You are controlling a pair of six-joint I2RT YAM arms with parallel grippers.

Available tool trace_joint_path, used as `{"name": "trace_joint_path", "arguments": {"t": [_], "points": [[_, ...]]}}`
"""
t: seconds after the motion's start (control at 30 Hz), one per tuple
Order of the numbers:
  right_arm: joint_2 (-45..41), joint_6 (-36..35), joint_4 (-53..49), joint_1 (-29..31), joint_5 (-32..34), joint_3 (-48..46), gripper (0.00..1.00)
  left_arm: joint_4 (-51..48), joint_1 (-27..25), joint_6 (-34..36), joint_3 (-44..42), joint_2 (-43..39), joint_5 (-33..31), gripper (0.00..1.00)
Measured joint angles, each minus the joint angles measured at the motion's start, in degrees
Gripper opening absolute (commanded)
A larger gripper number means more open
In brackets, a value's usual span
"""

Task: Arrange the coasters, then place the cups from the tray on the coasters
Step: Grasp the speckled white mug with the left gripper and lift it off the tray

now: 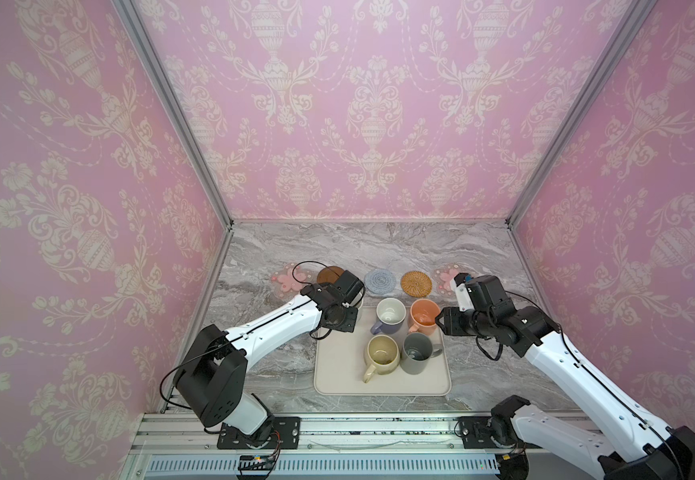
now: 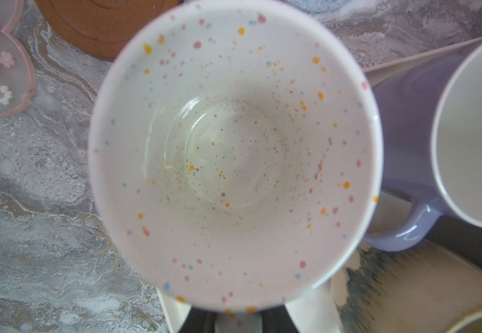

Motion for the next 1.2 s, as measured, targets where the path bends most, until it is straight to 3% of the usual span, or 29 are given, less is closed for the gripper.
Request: {"name": "trace_joint_path", "arguments": {"t": [0.3,0.7,1.2], "points": [[0.0,-0.46,0.0,0.0,0.0,0.0,0.53,-0.17,1.49,0.02,2.6,-0.04,-1.2,0.0],[0.0,-1.33,-0.09,0.0,0.07,0.0,0.53,-0.28,8.79,0.55,6.73,0.9,0.28,0.0],[1.55,-1.31,-0.15,0.0,0.94,0.55,0.54,-0.22,15.87,5.49,16.9,11.58,2.14,0.0]]}}
